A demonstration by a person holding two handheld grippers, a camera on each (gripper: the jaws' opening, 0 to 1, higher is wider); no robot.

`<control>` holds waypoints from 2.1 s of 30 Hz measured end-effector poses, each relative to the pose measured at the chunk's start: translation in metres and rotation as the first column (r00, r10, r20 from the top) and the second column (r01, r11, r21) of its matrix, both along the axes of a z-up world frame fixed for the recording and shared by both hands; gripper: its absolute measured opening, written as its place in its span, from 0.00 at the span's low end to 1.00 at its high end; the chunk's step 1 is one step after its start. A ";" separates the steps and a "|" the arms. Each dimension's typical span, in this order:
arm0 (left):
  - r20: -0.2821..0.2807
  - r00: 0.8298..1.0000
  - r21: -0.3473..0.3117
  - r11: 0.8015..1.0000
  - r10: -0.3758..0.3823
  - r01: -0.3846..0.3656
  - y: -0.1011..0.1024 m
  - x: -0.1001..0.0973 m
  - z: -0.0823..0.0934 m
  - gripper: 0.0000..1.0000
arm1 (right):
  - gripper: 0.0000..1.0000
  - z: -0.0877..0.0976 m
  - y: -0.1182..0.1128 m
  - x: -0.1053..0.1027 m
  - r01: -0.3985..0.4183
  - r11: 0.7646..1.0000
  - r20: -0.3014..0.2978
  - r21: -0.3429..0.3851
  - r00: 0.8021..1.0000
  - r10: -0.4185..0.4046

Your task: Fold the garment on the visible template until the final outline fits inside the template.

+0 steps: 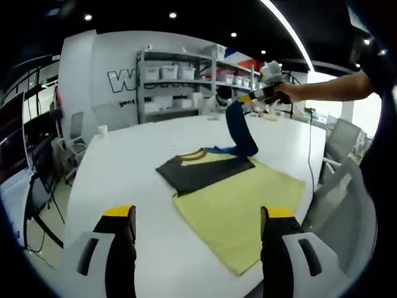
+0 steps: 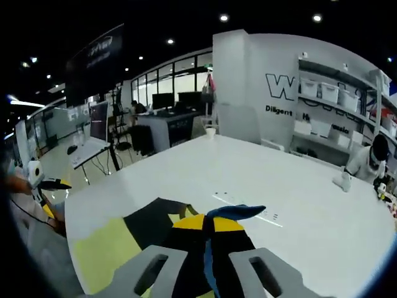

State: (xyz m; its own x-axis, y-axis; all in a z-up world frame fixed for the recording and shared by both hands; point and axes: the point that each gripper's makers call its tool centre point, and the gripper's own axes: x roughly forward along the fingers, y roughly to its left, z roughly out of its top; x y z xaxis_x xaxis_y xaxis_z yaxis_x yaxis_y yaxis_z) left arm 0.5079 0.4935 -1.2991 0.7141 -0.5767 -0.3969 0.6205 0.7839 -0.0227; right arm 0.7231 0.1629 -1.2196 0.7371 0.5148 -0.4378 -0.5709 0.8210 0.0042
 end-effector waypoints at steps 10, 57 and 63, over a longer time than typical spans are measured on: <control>0.005 1.000 -0.010 1.000 0.020 -0.020 0.001 -0.006 -0.001 0.80 | 0.00 -0.003 0.039 -0.005 -0.064 0.998 -0.008 0.001 0.998 0.064; -0.029 0.997 0.029 0.997 0.068 -0.068 0.018 -0.021 -0.018 0.83 | 0.00 -0.075 0.140 -0.021 -0.227 0.974 -0.168 -0.013 0.961 0.221; -0.051 0.997 0.033 0.997 0.064 -0.063 0.017 -0.022 -0.027 0.89 | 0.00 -0.089 0.153 -0.024 -0.248 0.968 -0.191 -0.027 0.952 0.239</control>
State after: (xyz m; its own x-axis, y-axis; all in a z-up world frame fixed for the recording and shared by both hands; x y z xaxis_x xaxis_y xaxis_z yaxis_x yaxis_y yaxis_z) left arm 0.4864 0.5105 -1.3256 0.7267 -0.5175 -0.4518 0.5682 0.8224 -0.0281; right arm 0.6989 0.3155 -1.3085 0.4957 0.6423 -0.5846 -0.7466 0.6591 0.0910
